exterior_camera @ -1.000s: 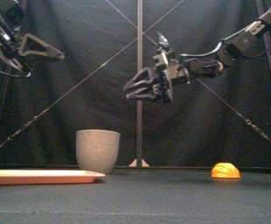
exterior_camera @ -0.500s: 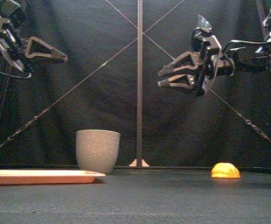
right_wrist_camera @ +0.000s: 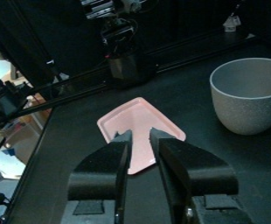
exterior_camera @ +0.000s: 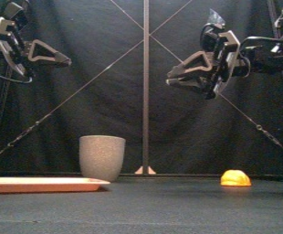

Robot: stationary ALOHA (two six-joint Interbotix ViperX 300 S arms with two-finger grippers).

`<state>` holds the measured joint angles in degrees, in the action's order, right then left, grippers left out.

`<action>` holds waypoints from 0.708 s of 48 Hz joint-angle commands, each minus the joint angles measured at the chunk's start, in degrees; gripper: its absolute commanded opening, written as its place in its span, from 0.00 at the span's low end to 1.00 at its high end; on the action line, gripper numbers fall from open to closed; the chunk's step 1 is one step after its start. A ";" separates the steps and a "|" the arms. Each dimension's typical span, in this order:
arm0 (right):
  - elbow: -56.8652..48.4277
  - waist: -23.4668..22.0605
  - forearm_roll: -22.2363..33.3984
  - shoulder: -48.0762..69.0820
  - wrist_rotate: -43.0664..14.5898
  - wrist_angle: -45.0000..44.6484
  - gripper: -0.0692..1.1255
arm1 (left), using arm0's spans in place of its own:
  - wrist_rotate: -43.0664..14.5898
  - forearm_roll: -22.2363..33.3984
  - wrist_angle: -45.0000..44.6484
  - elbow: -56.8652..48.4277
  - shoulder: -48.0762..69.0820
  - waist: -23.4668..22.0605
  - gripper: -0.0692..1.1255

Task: Pick the chip then place it in the grey bowl
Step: Drop chip in the grey bowl and return to neutral

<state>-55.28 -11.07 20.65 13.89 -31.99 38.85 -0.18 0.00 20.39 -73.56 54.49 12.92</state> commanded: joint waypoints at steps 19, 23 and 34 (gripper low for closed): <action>1.05 -0.88 0.09 1.05 0.18 0.53 0.55 | 0.26 0.53 -2.11 0.70 -0.26 -0.35 0.10; 1.49 -1.05 0.18 1.05 0.26 0.53 0.55 | 0.18 0.53 -3.34 0.79 -0.26 -0.70 0.10; 3.08 -2.81 0.09 1.05 0.26 0.53 0.55 | 0.18 0.62 -5.10 0.53 -0.26 -0.70 0.10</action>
<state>-53.79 -13.18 20.83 13.89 -31.82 38.85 0.00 0.53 15.21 -73.65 54.49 12.39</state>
